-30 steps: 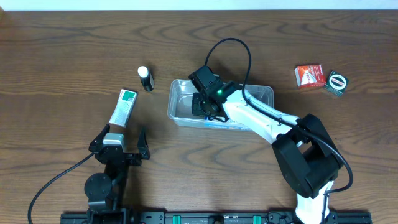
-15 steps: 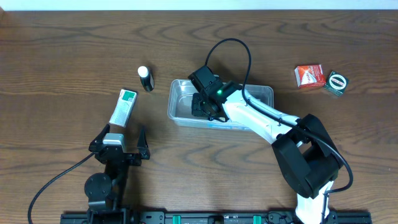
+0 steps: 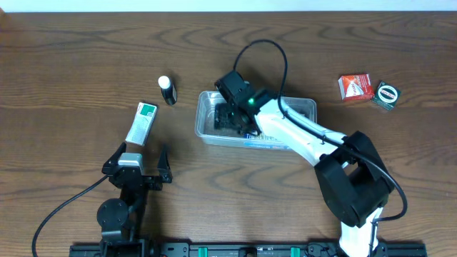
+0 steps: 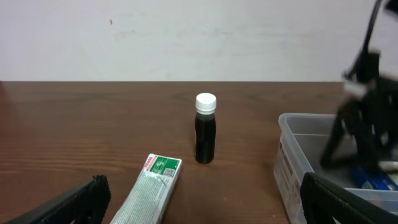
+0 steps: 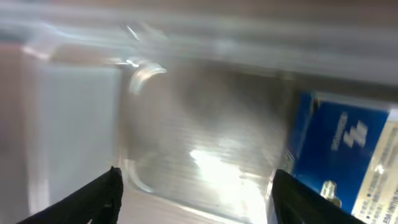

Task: Pack container
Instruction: 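Lift right gripper out and move it to the red box, then grasp the red ActiFast box with the right gripper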

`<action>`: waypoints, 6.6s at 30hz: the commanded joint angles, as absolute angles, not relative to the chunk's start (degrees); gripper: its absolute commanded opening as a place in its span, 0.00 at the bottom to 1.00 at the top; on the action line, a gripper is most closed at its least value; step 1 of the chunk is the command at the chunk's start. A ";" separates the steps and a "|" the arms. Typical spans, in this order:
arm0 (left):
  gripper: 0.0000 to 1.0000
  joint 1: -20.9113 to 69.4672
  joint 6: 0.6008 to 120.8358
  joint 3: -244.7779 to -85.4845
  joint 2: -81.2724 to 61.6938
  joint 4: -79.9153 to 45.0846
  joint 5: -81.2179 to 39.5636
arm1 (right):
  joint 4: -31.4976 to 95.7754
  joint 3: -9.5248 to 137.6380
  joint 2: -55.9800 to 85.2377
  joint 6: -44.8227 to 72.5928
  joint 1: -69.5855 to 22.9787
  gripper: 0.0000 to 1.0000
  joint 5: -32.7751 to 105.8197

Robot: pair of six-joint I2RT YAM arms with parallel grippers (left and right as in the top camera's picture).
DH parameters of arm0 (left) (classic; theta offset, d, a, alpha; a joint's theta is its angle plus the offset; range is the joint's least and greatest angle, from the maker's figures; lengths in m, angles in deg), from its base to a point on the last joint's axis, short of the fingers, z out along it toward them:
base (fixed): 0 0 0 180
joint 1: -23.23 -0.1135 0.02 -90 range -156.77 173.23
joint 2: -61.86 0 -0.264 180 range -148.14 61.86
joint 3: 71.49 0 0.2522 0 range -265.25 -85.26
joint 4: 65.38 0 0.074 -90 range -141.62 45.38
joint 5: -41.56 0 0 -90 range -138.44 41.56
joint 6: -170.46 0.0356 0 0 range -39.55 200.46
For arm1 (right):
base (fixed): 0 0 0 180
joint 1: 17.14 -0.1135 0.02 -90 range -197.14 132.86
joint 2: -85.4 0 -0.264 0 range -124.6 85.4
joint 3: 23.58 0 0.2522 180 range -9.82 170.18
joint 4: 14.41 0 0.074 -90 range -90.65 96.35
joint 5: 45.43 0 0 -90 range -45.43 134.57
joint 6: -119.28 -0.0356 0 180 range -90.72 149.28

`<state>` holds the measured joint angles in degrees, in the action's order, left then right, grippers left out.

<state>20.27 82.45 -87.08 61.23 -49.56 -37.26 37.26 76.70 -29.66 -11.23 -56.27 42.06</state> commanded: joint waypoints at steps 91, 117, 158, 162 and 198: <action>0.98 19.92 83.42 -85.48 61.26 -48.73 -37.29 | 58.55 96.02 -31.63 -29.48 -4.74 0.99 48.99; 0.98 19.92 83.44 -85.48 61.26 -48.73 -37.29 | 57.42 96.02 -47.19 -27.91 -9.37 0.99 48.79; 0.98 19.92 83.44 -85.48 61.26 -48.73 -37.29 | 52.08 96.02 -47.70 -8.54 -10.46 0.95 36.69; 0.98 19.92 83.44 -85.48 61.26 -48.73 -37.29 | 49.81 96.00 -47.70 -9.00 -10.68 0.91 37.52; 0.98 19.92 83.44 -85.48 61.26 -48.73 -37.29 | 57.48 99.13 -49.82 -4.80 -7.91 0.45 34.41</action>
